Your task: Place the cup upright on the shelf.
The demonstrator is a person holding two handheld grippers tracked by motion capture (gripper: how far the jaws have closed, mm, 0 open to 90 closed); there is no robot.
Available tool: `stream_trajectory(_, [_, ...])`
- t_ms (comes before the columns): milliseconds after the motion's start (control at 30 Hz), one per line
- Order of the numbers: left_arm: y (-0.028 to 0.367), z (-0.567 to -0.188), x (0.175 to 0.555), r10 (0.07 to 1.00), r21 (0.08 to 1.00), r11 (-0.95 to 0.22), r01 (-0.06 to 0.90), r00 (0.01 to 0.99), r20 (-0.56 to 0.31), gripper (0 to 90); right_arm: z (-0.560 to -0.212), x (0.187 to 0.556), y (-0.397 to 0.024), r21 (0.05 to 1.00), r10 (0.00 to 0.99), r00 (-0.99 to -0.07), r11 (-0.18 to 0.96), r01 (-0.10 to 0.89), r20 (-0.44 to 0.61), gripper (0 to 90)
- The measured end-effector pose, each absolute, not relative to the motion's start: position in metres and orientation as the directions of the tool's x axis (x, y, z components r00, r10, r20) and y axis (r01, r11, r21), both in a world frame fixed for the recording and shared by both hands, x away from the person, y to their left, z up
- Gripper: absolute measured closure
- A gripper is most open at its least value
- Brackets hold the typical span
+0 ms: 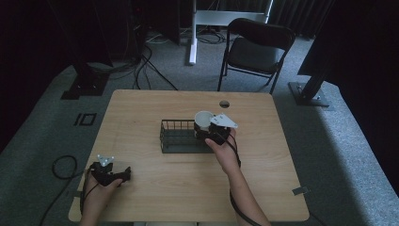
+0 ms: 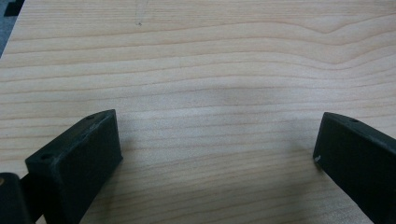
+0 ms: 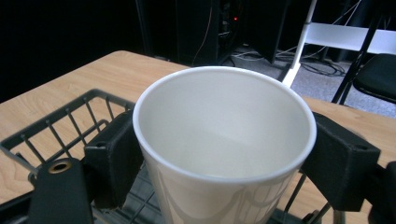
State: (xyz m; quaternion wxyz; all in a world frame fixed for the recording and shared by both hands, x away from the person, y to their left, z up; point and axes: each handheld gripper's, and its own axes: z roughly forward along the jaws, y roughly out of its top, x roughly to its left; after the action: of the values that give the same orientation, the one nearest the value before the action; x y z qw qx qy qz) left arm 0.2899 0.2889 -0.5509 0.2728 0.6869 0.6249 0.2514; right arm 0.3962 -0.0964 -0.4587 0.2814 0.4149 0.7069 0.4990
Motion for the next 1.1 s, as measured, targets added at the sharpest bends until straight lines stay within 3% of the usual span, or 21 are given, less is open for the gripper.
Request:
stream_trajectory(567, [0.289, -0.551, 0.290, 0.996, 0.689, -0.070, 0.721, 0.092, 0.005, 1.1, -0.470, 0.395, -0.095, 0.933, 0.857, -0.516, 0.182, 0.311, 0.005, 19.0])
stream_trajectory(667, [0.289, -0.551, 0.290, 0.996, 0.689, -0.071, 0.721, 0.093, 0.005, 1.1, -0.469, 0.394, -0.095, 0.928, 0.856, -0.514, 0.148, 0.342, 0.052, 14.7])
stream_trajectory(1100, [0.289, -0.551, 0.290, 0.996, 0.688, -0.071, 0.722, 0.093, 0.005, 1.1, -0.459, 0.387, -0.106, 0.945, 0.850, -0.525, 0.131, 0.300, 0.048, 12.5])
